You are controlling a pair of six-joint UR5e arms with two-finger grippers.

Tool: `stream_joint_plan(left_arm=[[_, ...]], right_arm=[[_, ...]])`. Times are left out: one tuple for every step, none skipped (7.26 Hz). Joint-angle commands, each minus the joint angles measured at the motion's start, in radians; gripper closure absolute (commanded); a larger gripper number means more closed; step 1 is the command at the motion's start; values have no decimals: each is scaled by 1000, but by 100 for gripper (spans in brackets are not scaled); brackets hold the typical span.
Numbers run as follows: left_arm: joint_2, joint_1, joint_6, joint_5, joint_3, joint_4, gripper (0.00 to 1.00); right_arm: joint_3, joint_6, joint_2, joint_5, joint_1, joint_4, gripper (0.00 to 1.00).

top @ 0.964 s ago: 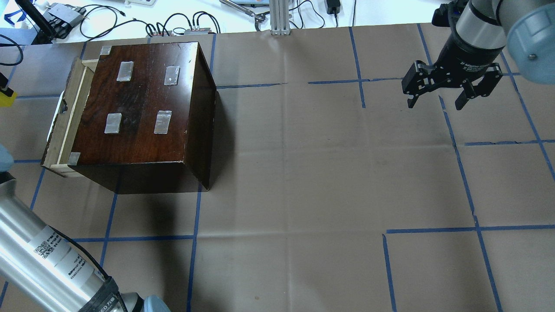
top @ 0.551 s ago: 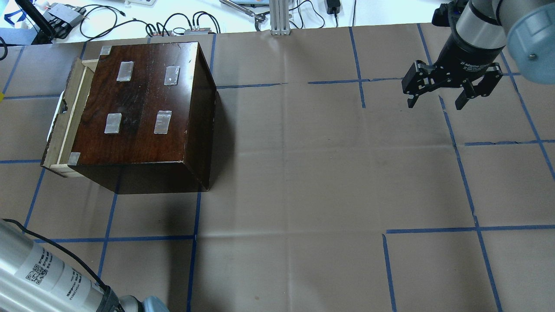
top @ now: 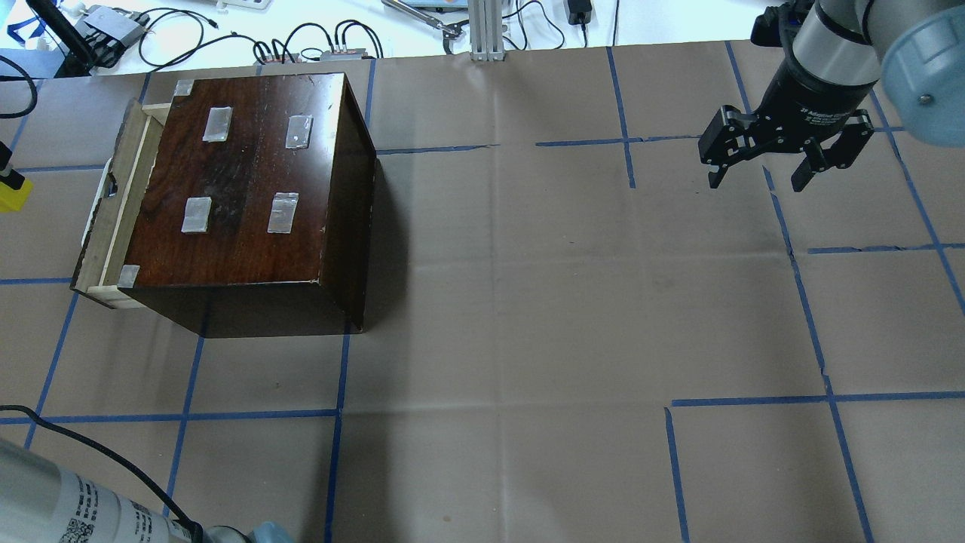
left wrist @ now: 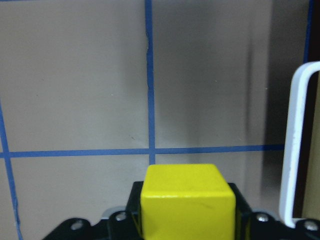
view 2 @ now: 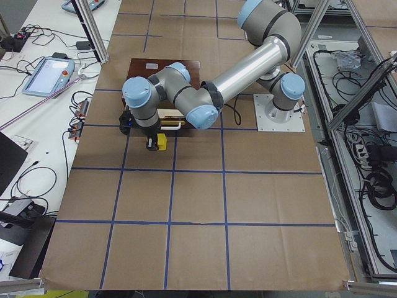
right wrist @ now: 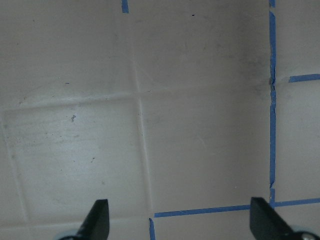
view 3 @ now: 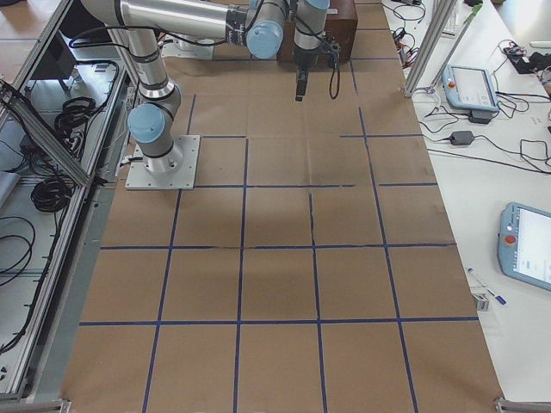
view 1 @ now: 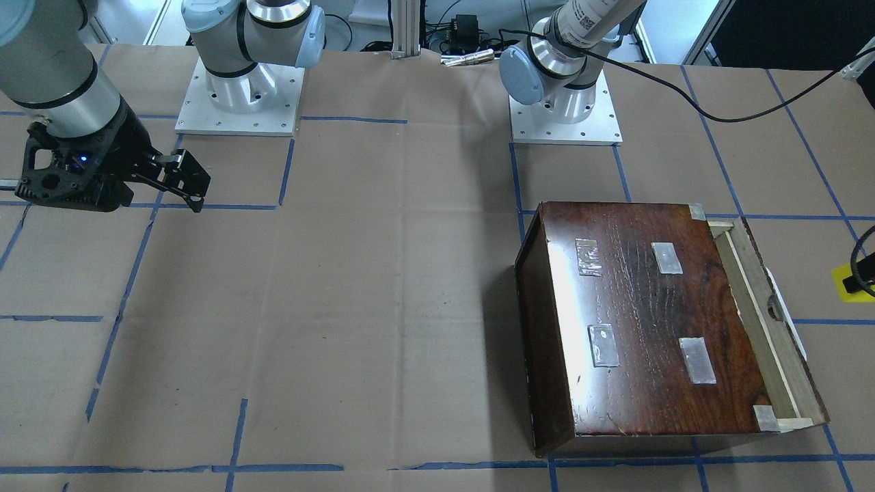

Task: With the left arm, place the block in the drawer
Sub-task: 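Lift the yellow cube and carry it over the open drawer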

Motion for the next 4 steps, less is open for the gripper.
stream_joint_plan(left_arm=[[61,-101,-129,-4,-72,1,78],[75,-147,-184,-4,-86,1,78],[74,-170,-226,-4,-86,2,78],[56,-175,-244,-4,-86,22,78]], right_arm=[[-1,0,0,0,0,0,0],[0,0,0,0,0,0,0],[-1,0,0,0,0,0,0],[0,0,0,0,0,0,0]])
